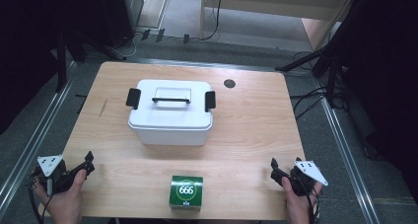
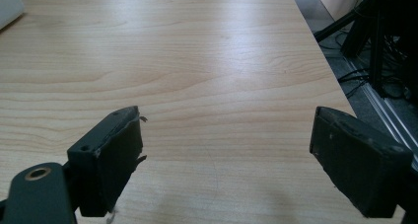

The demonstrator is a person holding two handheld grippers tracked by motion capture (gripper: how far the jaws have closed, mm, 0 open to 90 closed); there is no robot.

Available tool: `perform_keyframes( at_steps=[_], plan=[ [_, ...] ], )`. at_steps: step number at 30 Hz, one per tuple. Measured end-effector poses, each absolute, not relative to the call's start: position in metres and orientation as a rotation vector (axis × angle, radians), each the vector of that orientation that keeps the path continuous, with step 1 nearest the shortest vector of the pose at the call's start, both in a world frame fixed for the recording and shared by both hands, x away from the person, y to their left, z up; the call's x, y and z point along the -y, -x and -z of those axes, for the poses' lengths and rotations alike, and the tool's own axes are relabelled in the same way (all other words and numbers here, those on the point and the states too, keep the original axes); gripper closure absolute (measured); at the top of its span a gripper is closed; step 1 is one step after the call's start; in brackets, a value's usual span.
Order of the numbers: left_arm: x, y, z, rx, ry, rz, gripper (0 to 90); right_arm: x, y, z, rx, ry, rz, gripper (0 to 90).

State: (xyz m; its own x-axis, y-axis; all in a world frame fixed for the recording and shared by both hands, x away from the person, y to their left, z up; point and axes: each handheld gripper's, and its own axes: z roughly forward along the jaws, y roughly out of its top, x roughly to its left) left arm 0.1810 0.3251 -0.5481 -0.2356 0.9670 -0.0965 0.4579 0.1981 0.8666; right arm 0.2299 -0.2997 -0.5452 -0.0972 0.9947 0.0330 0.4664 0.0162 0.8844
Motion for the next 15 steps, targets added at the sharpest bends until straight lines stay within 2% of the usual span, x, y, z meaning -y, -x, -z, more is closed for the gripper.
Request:
perform_keyframes(
  at_steps=[7,8,9,10,11,12,13,15],
  plan=[
    [-0.318,-0.177,0.544,-1.790,-1.344,-0.956,26.0,0.297,-0.227,0.544,-1.650,-1.473,-1.037,13.0],
    [-0.312,-0.175,0.541,-1.763,-1.345,-0.945,32.8,0.294,-0.227,0.544,-1.652,-1.459,-1.017,15.3],
    [-0.312,-0.175,0.541,-1.763,-1.345,-0.945,35.7,0.294,-0.227,0.544,-1.652,-1.459,-1.017,15.3],
    [-0.309,-0.174,0.540,-1.750,-1.353,-0.943,35.7,0.293,-0.226,0.543,-1.655,-1.452,-1.018,17.5],
    [-0.301,-0.172,0.538,-1.711,-1.380,-0.928,42.1,0.289,-0.225,0.542,-1.652,-1.453,-1.025,23.2],
    [-0.301,-0.172,0.538,-1.711,-1.380,-0.928,45.3,0.289,-0.225,0.542,-1.652,-1.453,-1.025,23.2],
    [-0.297,-0.172,0.538,-1.685,-1.394,-0.908,45.3,0.287,-0.224,0.541,-1.655,-1.452,-1.038,28.3],
    [-0.290,-0.171,0.536,-1.636,-1.426,-0.850,53.2,0.278,-0.220,0.538,-1.705,-1.404,-1.092,43.8]
  ],
)
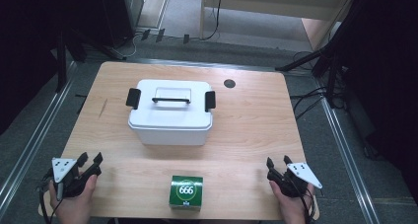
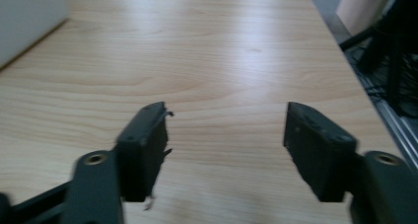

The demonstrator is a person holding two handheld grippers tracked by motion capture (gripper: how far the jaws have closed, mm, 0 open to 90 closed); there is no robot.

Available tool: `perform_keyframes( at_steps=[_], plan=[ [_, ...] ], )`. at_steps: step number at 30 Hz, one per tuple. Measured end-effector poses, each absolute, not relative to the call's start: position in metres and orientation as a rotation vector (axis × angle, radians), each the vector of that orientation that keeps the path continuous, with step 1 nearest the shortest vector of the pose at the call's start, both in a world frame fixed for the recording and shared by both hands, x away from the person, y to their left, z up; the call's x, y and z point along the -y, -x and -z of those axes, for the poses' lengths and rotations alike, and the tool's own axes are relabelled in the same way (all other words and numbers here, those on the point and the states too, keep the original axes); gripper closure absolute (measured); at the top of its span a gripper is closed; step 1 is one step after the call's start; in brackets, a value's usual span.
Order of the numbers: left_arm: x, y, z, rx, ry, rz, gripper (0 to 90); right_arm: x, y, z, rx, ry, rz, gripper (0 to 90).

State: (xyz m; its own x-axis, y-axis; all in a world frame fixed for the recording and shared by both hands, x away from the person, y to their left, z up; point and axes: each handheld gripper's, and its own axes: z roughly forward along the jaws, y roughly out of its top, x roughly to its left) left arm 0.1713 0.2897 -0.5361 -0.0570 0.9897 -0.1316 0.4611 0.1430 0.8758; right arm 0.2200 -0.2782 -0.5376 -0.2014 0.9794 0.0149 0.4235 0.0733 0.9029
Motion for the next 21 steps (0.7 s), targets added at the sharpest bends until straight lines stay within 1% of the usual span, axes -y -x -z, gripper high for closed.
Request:
perform_keyframes(
  at_steps=[1,2,3,4,5,7,9,10,12,16,17,21],
  plan=[
    [-0.285,-0.171,0.536,-1.612,-1.440,-0.821,53.2,0.278,-0.220,0.538,-1.705,-1.404,-1.092,43.8],
    [-0.276,-0.170,0.534,-1.571,-1.472,-0.786,57.5,0.272,-0.217,0.535,-1.762,-1.337,-1.146,48.3],
    [-0.270,-0.169,0.534,-1.556,-1.487,-0.772,59.7,0.269,-0.215,0.533,-1.777,-1.322,-1.161,49.2],
    [-0.270,-0.169,0.534,-1.556,-1.487,-0.772,62.3,0.269,-0.215,0.533,-1.777,-1.322,-1.161,49.2],
    [-0.265,-0.168,0.533,-1.535,-1.505,-0.753,62.3,0.265,-0.214,0.532,-1.793,-1.306,-1.173,50.1],
    [-0.254,-0.167,0.532,-1.508,-1.534,-0.733,65.9,0.257,-0.211,0.530,-1.826,-1.278,-1.183,51.3],
    [-0.243,-0.165,0.532,-1.486,-1.568,-0.711,69.9,0.249,-0.208,0.529,-1.838,-1.263,-1.204,51.5],
    [-0.232,-0.163,0.531,-1.472,-1.594,-0.704,73.1,0.241,-0.204,0.527,-1.835,-1.255,-1.235,53.5],
    [-0.225,-0.162,0.530,-1.461,-1.606,-0.693,74.7,0.237,-0.201,0.526,-1.839,-1.248,-1.260,53.6],
    [-0.206,-0.157,0.530,-1.416,-1.662,-0.657,83.5,0.222,-0.192,0.523,-1.862,-1.258,-1.304,56.4],
    [-0.198,-0.155,0.530,-1.393,-1.679,-0.621,88.1,0.214,-0.186,0.522,-1.875,-1.274,-1.337,58.4],
    [-0.188,-0.152,0.531,-1.363,-1.708,-0.568,90.0,0.202,-0.177,0.520,-1.910,-1.268,-1.362,61.8]
  ],
)
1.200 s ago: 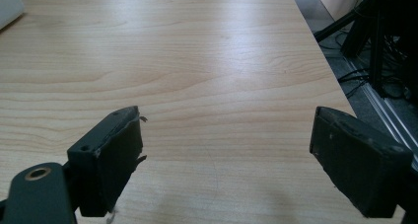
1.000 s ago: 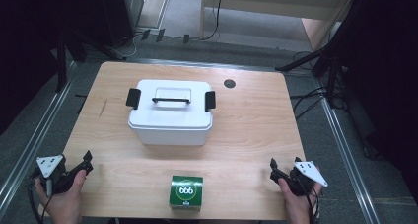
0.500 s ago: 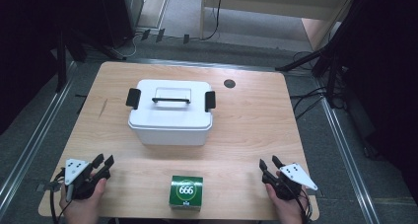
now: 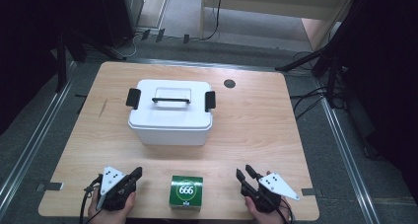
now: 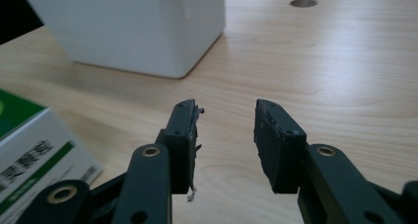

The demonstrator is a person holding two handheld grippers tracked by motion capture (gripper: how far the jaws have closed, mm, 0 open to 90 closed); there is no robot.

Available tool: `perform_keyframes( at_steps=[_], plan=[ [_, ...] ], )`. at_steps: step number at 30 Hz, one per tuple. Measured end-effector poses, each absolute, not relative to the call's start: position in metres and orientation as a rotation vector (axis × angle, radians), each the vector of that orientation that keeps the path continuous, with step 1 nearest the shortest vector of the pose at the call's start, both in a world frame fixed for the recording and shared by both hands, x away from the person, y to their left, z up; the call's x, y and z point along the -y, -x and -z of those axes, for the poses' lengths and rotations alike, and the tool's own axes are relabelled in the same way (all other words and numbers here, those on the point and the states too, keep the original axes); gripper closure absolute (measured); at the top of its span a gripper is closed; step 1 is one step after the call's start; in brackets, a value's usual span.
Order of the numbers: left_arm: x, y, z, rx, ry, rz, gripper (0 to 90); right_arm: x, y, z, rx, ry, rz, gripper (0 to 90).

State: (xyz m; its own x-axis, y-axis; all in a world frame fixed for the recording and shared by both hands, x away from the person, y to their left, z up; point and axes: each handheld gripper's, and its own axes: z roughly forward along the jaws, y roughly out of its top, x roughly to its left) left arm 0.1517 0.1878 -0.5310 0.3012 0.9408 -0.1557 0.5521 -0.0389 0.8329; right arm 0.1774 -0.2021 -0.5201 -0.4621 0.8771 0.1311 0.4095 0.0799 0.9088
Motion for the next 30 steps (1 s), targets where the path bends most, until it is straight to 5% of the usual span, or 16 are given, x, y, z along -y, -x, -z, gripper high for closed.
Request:
perform_keyframes(
  at_steps=[17,30],
  plan=[
    [-0.135,-0.136,0.536,-1.210,-1.836,-0.416,90.0,0.131,-0.152,0.537,-2.144,-1.209,-1.347,90.0],
    [-0.109,-0.147,0.536,-1.177,-1.853,-0.437,90.0,0.130,-0.159,0.540,-2.130,-1.261,-1.370,90.0]
  ],
)
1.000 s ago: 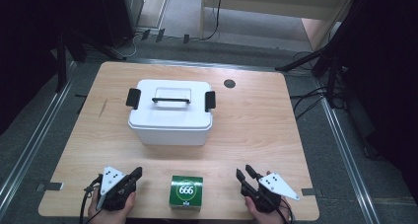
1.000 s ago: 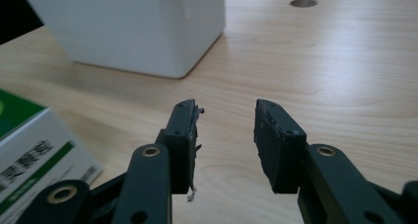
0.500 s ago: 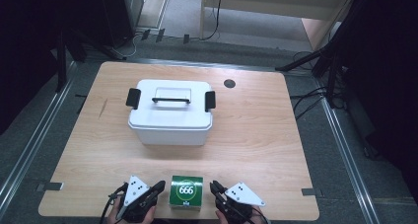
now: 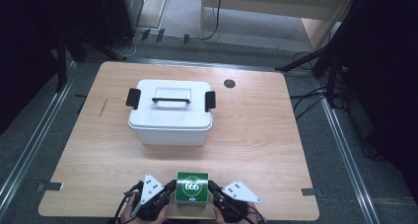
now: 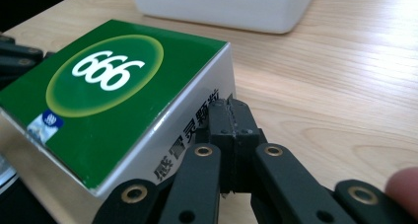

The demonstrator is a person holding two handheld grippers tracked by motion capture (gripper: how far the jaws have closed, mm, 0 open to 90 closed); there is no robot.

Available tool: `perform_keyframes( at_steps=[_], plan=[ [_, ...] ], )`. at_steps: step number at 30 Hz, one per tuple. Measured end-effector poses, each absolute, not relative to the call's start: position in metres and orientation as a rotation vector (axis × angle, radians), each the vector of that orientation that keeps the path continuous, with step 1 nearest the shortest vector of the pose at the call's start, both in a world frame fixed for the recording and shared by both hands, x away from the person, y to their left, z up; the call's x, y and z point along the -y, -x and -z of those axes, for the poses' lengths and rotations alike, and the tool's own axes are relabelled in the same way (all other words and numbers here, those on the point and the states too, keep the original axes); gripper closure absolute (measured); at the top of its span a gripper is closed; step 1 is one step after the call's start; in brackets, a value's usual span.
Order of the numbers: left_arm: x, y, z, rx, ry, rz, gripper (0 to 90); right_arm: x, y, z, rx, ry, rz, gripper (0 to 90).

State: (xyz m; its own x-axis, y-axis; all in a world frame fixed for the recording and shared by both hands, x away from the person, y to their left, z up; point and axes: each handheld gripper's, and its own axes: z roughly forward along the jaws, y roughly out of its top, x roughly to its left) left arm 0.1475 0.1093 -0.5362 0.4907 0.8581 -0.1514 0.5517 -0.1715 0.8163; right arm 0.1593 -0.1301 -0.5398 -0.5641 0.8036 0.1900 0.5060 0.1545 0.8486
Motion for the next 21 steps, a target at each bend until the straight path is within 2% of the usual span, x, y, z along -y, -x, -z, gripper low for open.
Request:
perform_keyframes(
  at_steps=[18,21],
  plan=[
    [-0.088,-0.169,0.538,-1.159,-1.841,-0.413,90.0,0.150,-0.173,0.542,-2.034,-1.314,-1.316,90.0],
    [-0.096,-0.169,0.540,-1.164,-1.826,-0.460,80.0,0.151,-0.174,0.542,-2.018,-1.264,-1.307,82.7]
  ],
)
